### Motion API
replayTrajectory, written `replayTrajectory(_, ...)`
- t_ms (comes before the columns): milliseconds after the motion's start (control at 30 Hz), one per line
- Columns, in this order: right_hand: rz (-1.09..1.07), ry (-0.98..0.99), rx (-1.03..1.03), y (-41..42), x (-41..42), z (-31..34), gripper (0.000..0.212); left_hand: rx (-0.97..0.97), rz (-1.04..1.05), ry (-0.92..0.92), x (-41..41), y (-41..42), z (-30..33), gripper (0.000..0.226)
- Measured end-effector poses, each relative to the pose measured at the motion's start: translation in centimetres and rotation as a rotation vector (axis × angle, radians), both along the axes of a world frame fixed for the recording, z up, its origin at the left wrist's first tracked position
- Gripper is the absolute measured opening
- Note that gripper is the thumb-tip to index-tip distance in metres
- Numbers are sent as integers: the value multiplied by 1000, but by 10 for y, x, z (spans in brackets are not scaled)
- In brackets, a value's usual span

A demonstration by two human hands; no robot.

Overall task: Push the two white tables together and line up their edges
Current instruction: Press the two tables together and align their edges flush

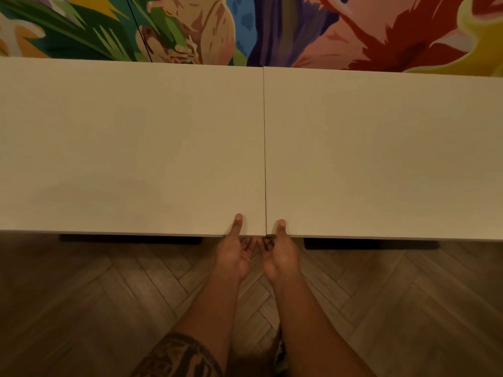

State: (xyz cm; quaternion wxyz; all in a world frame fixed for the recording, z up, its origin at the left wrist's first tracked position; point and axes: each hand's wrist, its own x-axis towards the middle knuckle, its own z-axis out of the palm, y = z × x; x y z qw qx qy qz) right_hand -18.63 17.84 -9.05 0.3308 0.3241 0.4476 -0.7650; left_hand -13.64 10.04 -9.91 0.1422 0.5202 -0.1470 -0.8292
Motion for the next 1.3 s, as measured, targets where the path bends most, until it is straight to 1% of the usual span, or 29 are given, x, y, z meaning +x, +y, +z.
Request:
replayTrajectory(133,-30,12,-10,0,-1,-3,53,19,-28,53,-2,3,3,40)
replayTrajectory(267,-24,17,-5,3,0,-7,52,18,-40,67,-1,7,2,36)
replayTrajectory(433,-18,32,22,2,-3,-8,48,-23,-24,34,-1,9,-3,32)
replayTrajectory(600,-27,33,50,2,-3,-9,49,-80,-3,-14,-5,11,-4,24)
replayTrajectory(700,-50,36,38,1,-2,-9,44,-101,3,-56,-10,9,-3,22)
replayTrajectory(767,-70,31,38,0,0,-11,42,-104,-9,-96,-14,6,-2,23)
replayTrajectory(833,-78,25,42,-1,1,-12,42,-94,-38,-122,-17,3,-2,19)
replayTrajectory(933,-96,21,27,-1,1,-13,45,-80,-62,-117,-17,1,0,17)
replayTrajectory(1000,-109,18,20,-1,3,-13,48,-67,-79,-77,-13,0,1,17)
replayTrajectory(1067,-106,8,0,0,4,-13,49,-49,-79,-19,-8,0,0,20)
replayTrajectory(1200,-80,9,-63,2,3,-12,52,19,-43,93,-4,0,1,43)
replayTrajectory(1300,-70,13,-77,5,2,-13,52,32,-39,123,-6,0,0,52)
